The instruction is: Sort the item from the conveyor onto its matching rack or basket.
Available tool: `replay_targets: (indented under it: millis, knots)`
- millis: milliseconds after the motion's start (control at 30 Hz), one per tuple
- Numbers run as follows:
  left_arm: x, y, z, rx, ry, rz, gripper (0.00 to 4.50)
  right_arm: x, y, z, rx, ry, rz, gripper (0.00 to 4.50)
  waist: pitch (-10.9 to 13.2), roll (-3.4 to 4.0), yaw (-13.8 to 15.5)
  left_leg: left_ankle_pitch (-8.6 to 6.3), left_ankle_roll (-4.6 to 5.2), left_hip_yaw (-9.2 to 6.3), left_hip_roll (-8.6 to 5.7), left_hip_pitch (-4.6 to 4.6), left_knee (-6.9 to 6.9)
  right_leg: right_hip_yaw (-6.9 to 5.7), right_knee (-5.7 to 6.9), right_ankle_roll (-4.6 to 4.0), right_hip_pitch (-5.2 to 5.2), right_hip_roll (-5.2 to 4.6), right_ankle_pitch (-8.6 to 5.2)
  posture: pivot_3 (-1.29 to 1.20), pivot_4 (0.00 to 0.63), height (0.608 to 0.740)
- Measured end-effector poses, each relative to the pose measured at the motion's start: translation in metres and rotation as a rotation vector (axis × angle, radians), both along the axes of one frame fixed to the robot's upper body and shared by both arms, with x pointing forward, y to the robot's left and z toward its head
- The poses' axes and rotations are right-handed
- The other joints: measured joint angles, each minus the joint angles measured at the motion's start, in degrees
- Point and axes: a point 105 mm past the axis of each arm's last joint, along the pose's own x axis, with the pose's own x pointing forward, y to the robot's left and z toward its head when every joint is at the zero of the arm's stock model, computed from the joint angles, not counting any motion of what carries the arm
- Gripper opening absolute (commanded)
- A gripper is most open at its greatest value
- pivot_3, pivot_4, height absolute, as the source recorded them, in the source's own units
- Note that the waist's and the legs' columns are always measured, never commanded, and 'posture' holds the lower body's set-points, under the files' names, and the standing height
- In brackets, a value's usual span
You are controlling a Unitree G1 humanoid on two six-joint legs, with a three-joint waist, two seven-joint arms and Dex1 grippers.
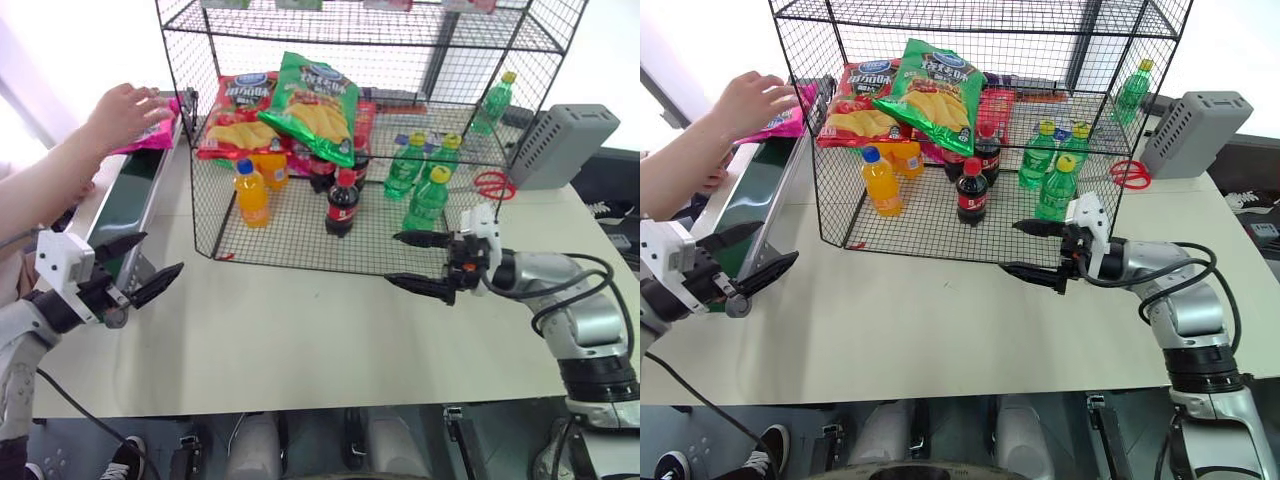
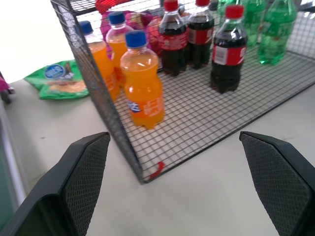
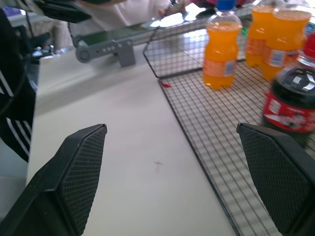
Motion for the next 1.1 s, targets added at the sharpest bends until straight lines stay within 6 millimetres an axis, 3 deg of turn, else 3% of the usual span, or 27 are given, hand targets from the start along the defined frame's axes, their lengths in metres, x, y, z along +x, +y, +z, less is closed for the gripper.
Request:
replay_targets:
  millis: [167, 500, 600, 800, 1100]
  knots:
    - [-0.018, 0.021, -0.008, 0.141, -0.022, 0.062, 4.50, -0.002, 0.026, 0.004, 0.063, -0.002, 0.041, 4.40, 0.00, -0.01, 0.11, 0.00, 0.00, 0.01, 0.00, -0.01, 0.00, 0.00, -0.01, -0.01, -0.01, -0.03, -0.01, 0.00, 0.150, 0.740]
    - [-0.053, 0.058, -0.019, 0.497, -0.045, 0.127, 4.50, -0.005, 0.058, 0.005, 0.085, -0.042, 0.121, 4.40, -0.01, -0.01, -0.07, -0.01, 0.00, 0.05, 0.04, -0.02, -0.01, -0.02, -0.01, -0.04, -0.06, -0.02, -0.01, 0.00, 0.150, 0.740]
    - [-0.062, 0.070, -0.018, 0.574, -0.061, 0.167, 4.50, -0.006, 0.064, 0.008, 0.077, -0.056, 0.150, 4.40, -0.01, -0.01, 0.03, -0.01, 0.00, 0.05, 0.05, -0.03, -0.02, -0.02, -0.02, -0.04, -0.06, -0.02, -0.01, 0.00, 0.150, 0.740]
    - [-0.073, 0.093, -0.018, 0.738, -0.049, 0.213, 4.50, -0.019, 0.073, -0.004, 0.032, -0.045, 0.269, 4.40, -0.02, -0.04, 0.15, -0.01, 0.00, 0.07, 0.04, -0.04, -0.02, -0.03, -0.04, -0.04, -0.06, -0.06, -0.01, 0.00, 0.150, 0.740]
    - [-0.077, 0.110, -0.023, 0.870, -0.063, 0.268, 4.50, -0.007, 0.072, -0.008, 0.033, -0.067, 0.250, 4.40, -0.02, -0.04, 0.07, -0.01, 0.00, 0.10, 0.06, -0.04, -0.02, -0.04, -0.02, -0.04, -0.08, -0.06, -0.01, 0.00, 0.150, 0.740]
